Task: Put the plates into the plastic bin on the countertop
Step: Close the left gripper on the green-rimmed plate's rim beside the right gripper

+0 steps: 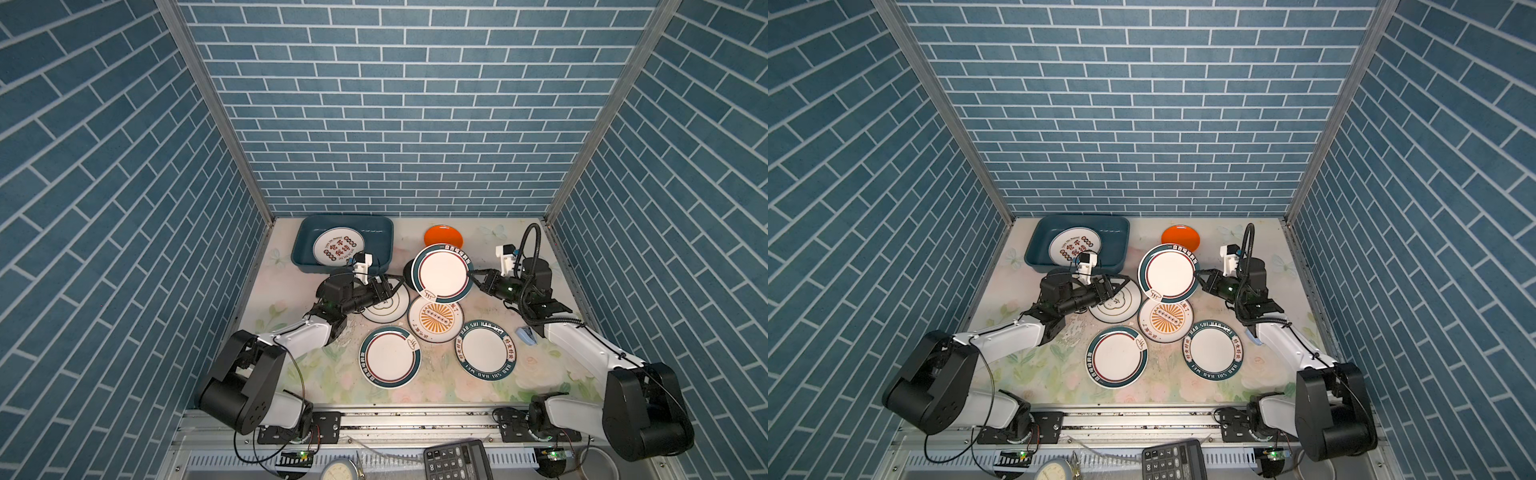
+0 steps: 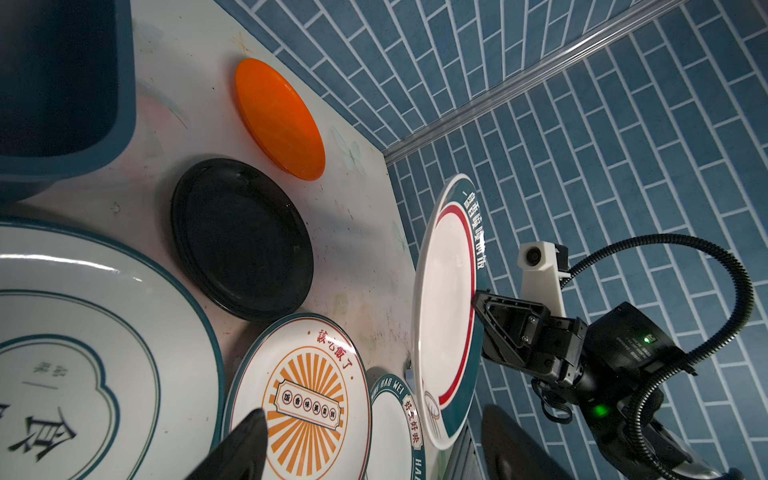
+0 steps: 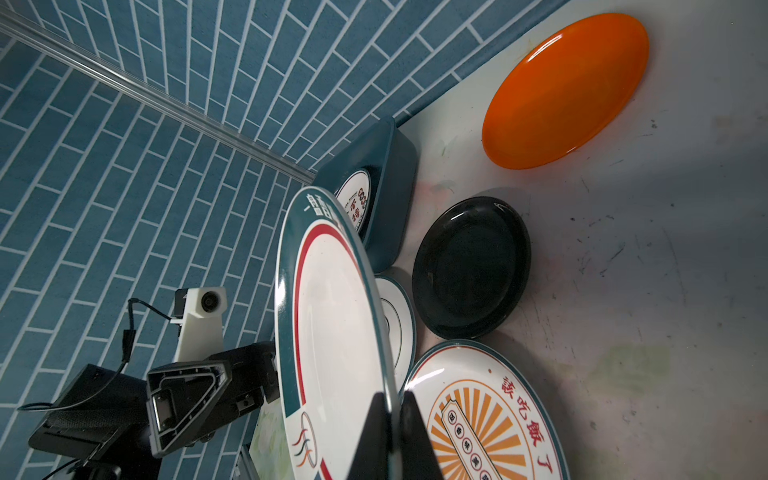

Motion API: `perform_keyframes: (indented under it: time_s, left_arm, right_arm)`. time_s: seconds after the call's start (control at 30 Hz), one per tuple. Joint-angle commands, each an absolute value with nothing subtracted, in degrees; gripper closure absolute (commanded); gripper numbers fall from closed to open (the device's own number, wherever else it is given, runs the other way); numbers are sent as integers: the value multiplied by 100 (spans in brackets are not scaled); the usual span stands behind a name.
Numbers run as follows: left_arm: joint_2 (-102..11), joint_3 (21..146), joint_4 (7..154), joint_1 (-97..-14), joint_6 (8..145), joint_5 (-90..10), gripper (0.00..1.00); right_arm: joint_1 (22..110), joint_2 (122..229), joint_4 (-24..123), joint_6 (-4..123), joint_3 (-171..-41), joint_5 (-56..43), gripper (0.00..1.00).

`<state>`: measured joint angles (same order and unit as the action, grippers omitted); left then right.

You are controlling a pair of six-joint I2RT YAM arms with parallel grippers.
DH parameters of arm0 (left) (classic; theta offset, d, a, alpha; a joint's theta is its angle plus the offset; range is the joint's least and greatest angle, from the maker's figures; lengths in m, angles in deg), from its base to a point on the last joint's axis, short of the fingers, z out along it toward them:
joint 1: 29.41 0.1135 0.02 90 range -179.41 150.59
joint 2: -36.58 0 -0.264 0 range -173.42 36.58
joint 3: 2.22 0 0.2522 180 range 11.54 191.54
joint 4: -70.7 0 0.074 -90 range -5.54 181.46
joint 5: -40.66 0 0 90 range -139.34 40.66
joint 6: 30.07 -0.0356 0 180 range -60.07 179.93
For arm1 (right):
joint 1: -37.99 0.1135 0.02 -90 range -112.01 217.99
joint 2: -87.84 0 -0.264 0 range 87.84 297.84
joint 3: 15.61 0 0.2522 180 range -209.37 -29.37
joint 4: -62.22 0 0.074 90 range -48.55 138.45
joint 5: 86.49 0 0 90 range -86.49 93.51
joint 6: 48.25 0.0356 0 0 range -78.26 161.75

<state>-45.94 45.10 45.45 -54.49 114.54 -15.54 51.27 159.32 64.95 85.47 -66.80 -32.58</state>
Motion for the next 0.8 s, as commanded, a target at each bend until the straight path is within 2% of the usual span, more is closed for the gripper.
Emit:
perform_keyframes:
  time_s: [0.0, 0.23, 0.6, 0.77]
  left_arm:
    - [-4794, 4687, 3920, -5554, 11626, -1423, 19]
    - [-5320, 4800, 3296, -5682, 11951, -1341, 28]
    - [-5761, 5129, 3443, -5779, 11979, -1235, 57]
    - [-5826, 5405, 3766, -5822, 11817, -1149, 62]
  right_arm:
    - [5179, 15992, 6867, 8648, -6815, -3497, 100]
    - [5215, 16181, 6939, 8613, -6827, -3633, 100]
    - [5337, 16298, 7352, 8651, -6830, -3850, 100]
    - [5381, 16307, 7429, 8602, -6828, -3865, 100]
